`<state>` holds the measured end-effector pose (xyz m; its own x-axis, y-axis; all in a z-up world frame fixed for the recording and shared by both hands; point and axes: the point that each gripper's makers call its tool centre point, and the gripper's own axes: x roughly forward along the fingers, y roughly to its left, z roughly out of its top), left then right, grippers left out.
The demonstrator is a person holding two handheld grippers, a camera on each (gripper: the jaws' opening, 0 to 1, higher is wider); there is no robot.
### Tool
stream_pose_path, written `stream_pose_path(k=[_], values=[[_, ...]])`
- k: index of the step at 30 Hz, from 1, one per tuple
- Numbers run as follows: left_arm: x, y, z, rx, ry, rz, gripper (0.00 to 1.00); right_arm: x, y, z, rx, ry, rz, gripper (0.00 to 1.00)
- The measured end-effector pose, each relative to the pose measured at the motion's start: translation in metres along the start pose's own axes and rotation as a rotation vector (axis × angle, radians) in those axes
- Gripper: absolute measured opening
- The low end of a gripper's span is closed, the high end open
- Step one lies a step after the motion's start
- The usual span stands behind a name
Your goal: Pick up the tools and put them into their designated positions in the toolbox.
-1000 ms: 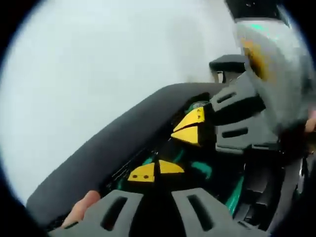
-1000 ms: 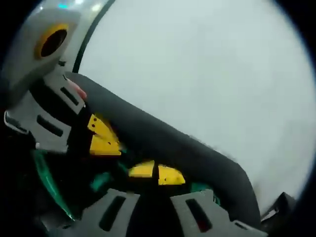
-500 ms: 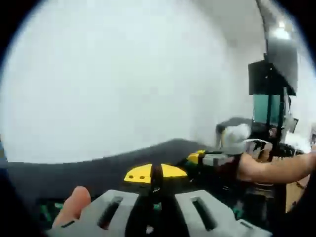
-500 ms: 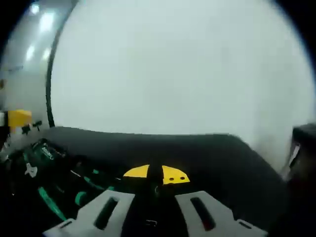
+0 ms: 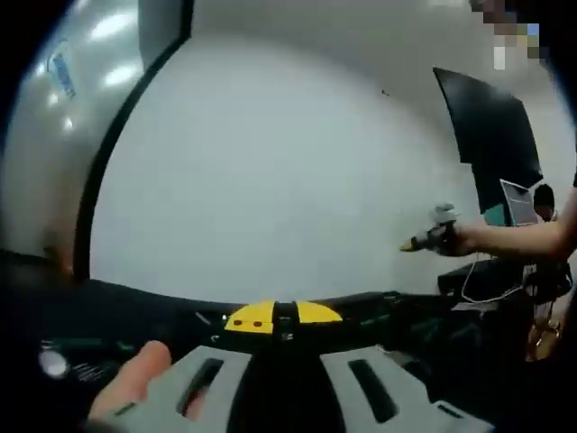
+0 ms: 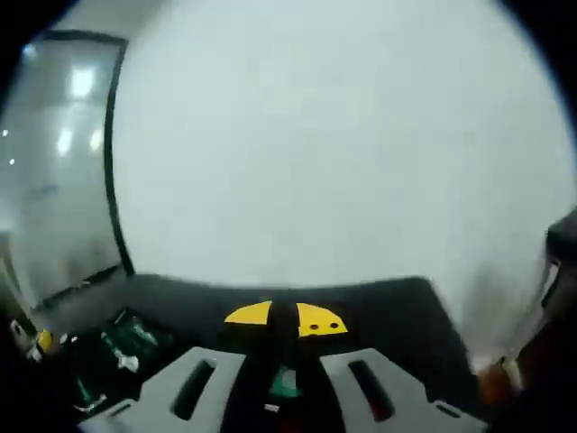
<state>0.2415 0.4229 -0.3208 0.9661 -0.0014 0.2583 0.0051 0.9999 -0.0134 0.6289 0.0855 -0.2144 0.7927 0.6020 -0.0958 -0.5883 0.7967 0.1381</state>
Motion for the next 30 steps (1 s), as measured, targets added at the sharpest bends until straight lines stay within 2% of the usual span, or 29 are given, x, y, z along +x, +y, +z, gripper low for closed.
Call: stream_pose_path(k=[1, 3, 4, 6, 8, 9, 10, 12, 13, 14, 15, 16, 17, 18, 19, 21, 23, 25, 26, 28, 29, 30], values=[[0.000, 0.000, 0.000, 0.020, -0.005, -0.006, 0.08, -0.010, -0.008, 0.006, -0.040, 0.010, -0.023, 0.07], [0.002, -0.005, -0.009, 0.066, 0.040, -0.017, 0.08, -0.024, -0.023, 0.010, -0.101, 0.043, -0.068, 0.08], [0.002, -0.008, -0.015, 0.099, 0.070, -0.025, 0.08, -0.027, -0.030, 0.004, -0.149, 0.101, -0.067, 0.10], [0.001, -0.025, -0.014, 0.169, 0.073, -0.041, 0.08, -0.037, -0.040, -0.005, -0.210, 0.163, -0.110, 0.14], [0.001, -0.027, -0.011, 0.156, 0.071, -0.039, 0.08, -0.042, -0.046, -0.013, -0.272, 0.183, -0.132, 0.14], [0.000, -0.028, -0.006, 0.146, 0.044, -0.035, 0.08, -0.044, -0.049, -0.025, -0.296, 0.215, -0.130, 0.14], [-0.001, -0.024, -0.001, 0.133, 0.030, -0.028, 0.08, -0.048, -0.052, -0.037, -0.277, 0.250, -0.134, 0.14], [0.000, -0.014, -0.001, 0.113, 0.032, -0.012, 0.08, -0.052, -0.056, -0.049, -0.253, 0.264, -0.150, 0.15], [0.000, -0.011, -0.002, 0.112, 0.036, -0.005, 0.08, -0.047, -0.063, -0.050, -0.229, 0.273, -0.142, 0.16], [-0.001, -0.010, -0.004, 0.109, 0.047, 0.004, 0.08, -0.047, -0.066, -0.058, -0.191, 0.277, -0.157, 0.16], [0.000, -0.010, -0.006, 0.108, 0.053, 0.003, 0.08, -0.057, -0.072, -0.083, -0.189, 0.349, -0.204, 0.16], [0.000, -0.012, -0.007, 0.110, 0.058, 0.005, 0.08, -0.061, -0.072, -0.094, -0.211, 0.386, -0.201, 0.16], [0.000, -0.013, -0.010, 0.120, 0.069, 0.005, 0.08, -0.065, -0.067, -0.115, -0.257, 0.439, -0.158, 0.16], [0.000, -0.015, -0.012, 0.133, 0.079, 0.006, 0.08, -0.064, -0.060, -0.120, -0.257, 0.411, -0.112, 0.16], [0.000, -0.017, -0.014, 0.155, 0.084, 0.011, 0.08, -0.063, -0.055, -0.124, -0.164, 0.342, -0.096, 0.16], [-0.001, -0.020, -0.012, 0.174, 0.076, 0.017, 0.08, -0.070, -0.060, -0.140, -0.006, 0.358, -0.098, 0.17], [-0.002, -0.013, -0.005, 0.194, 0.043, 0.053, 0.08, -0.078, -0.065, -0.156, -0.028, 0.415, -0.122, 0.20], [-0.002, -0.007, -0.003, 0.177, 0.035, 0.075, 0.08, -0.081, -0.060, -0.175, -0.169, 0.506, -0.073, 0.25], [-0.002, -0.003, -0.004, 0.171, 0.037, 0.084, 0.08, -0.080, -0.059, -0.178, -0.194, 0.512, -0.054, 0.27], [-0.003, 0.003, -0.005, 0.145, 0.048, 0.100, 0.08, -0.077, -0.046, -0.185, -0.161, 0.497, -0.006, 0.26], [-0.004, 0.006, -0.005, 0.135, 0.045, 0.113, 0.08, -0.077, -0.041, -0.191, -0.145, 0.522, 0.017, 0.26], [-0.004, 0.008, -0.005, 0.128, 0.043, 0.118, 0.08, -0.081, -0.032, -0.202, -0.154, 0.581, 0.055, 0.26]])
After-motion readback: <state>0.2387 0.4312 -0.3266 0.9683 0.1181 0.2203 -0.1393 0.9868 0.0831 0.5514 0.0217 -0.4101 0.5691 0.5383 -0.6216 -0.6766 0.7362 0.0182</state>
